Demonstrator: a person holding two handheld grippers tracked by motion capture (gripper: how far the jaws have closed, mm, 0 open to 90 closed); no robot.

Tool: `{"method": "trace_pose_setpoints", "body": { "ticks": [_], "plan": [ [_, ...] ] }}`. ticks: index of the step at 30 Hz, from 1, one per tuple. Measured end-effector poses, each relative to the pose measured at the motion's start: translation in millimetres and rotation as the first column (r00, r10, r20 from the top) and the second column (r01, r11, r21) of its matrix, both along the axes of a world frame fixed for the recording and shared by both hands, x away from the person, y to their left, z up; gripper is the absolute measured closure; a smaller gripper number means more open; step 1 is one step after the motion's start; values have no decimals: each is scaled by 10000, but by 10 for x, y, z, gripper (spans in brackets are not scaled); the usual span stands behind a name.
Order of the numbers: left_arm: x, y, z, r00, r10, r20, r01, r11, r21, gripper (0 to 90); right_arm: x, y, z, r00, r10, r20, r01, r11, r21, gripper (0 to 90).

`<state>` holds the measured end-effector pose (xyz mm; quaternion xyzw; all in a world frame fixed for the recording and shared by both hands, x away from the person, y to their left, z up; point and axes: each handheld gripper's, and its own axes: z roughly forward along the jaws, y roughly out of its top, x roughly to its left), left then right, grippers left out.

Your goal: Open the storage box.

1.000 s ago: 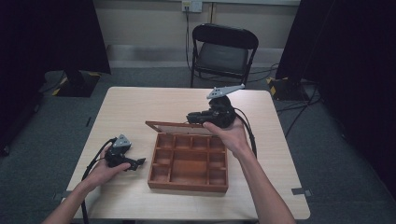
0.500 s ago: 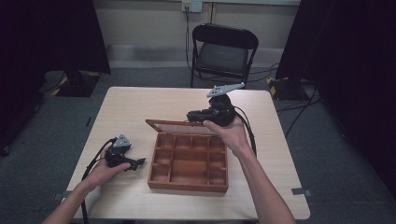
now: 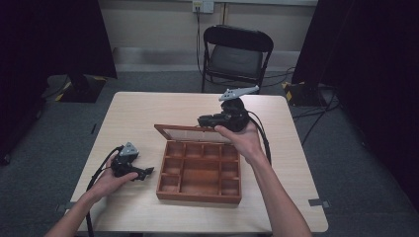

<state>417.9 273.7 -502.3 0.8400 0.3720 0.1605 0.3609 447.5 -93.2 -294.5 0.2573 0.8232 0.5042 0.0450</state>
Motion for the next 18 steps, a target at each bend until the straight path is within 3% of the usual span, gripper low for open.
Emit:
{"method": "trace_pose_setpoints", "body": {
  "ticks": [18],
  "plan": [
    [0, 0, 0, 10000, -4, 0, 4, 10000, 2, 65, 11, -4, -2, 10000, 32, -55, -32, 10000, 19, 818]
  ]
}}
